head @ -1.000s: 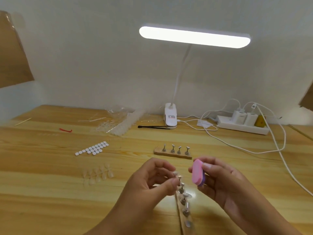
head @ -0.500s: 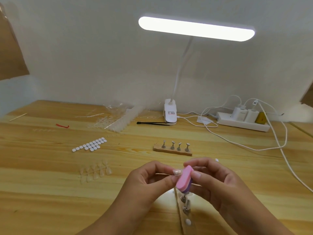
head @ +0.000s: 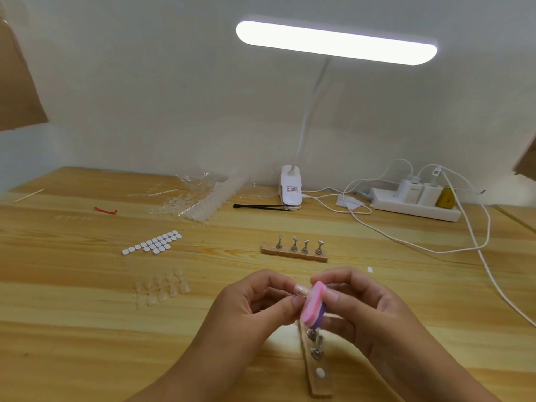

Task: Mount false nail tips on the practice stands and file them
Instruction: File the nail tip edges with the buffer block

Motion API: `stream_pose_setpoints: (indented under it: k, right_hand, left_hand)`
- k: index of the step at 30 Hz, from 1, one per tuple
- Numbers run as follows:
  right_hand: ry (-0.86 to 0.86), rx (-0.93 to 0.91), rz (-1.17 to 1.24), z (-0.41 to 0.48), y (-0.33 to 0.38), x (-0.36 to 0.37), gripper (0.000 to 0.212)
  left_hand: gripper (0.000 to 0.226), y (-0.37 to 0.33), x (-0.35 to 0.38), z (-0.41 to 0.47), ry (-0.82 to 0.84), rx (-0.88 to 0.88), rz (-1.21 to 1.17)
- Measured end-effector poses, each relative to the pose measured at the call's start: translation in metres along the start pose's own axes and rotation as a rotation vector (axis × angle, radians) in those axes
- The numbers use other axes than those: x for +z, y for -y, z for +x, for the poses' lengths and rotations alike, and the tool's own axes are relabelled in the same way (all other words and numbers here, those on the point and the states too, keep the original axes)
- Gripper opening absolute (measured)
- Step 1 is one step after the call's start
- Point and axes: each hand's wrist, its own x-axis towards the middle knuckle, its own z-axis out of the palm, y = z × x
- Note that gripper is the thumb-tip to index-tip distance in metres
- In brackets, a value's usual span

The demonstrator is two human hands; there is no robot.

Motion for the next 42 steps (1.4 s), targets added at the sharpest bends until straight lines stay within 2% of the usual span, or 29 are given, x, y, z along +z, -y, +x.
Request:
stream_pose_setpoints:
  k: [2,6,11,13,15,20,24,28,30,33,35,38,42]
  right_hand:
    - [0.019,0.01,-0.037,0.0,-0.002,0.001,0.027]
    - [-0.082,-0.056,0.051,0.001,-0.002,-0.001,0.054]
    - [0.02,0.005,0.011,-0.001,0.001,0.0,0.027]
    - [-0.043,-0.021,0.026,0.0,0.001,0.001,0.021]
    - [-0.106,-0.061,0.07,0.001,0.001,0.0,0.024]
    - [-0.016,-0.041,0.01,-0.001,0.003,0.0,0.03]
    - [-0.081,-0.066,0.047,-0.001,0.002,0.001,0.046]
    - [-0.055,-0.053,0.001,-0.001,0.001,0.004,0.019]
    - [-0.125,-0.084,0.018,-0.001,0.002,0.002,0.019]
    - [-0.04,-0.057,-0.013,-0.002,0.004,0.003,0.027]
    - [-0.045,-0.07,-0.047,-0.001,0.004,0.004,0.027]
    - [-0.096,-0.101,-0.043,-0.001,0.006,0.001,0.026]
    - [-0.055,-0.082,-0.082,-0.002,0.012,-0.002,0.026]
  left_hand:
    - [0.026,0.0,-0.001,0.001,-0.013,0.006,0.007]
    - [0.02,0.002,0.0,0.001,-0.03,0.019,0.012]
    - [0.015,0.004,-0.001,0.0,-0.015,0.032,0.062]
    - [0.015,0.004,-0.001,0.0,-0.021,0.037,0.066]
    - [0.014,0.004,-0.001,0.0,-0.035,0.041,0.058]
    - [0.012,0.005,-0.002,0.001,-0.036,0.062,0.076]
    - [0.013,0.004,-0.001,0.0,-0.026,0.081,0.053]
    - [0.013,0.002,0.0,-0.001,-0.031,0.076,0.059]
    - [0.014,0.002,0.0,0.0,-0.032,0.066,0.054]
    - [0.023,0.002,0.001,-0.001,-0.023,0.066,0.045]
    - [0.025,0.002,0.002,-0.001,-0.036,0.058,0.048]
    - [0.019,0.002,0.002,-0.002,-0.03,0.047,0.056]
    - [0.01,0.003,0.005,-0.003,-0.017,0.052,0.067]
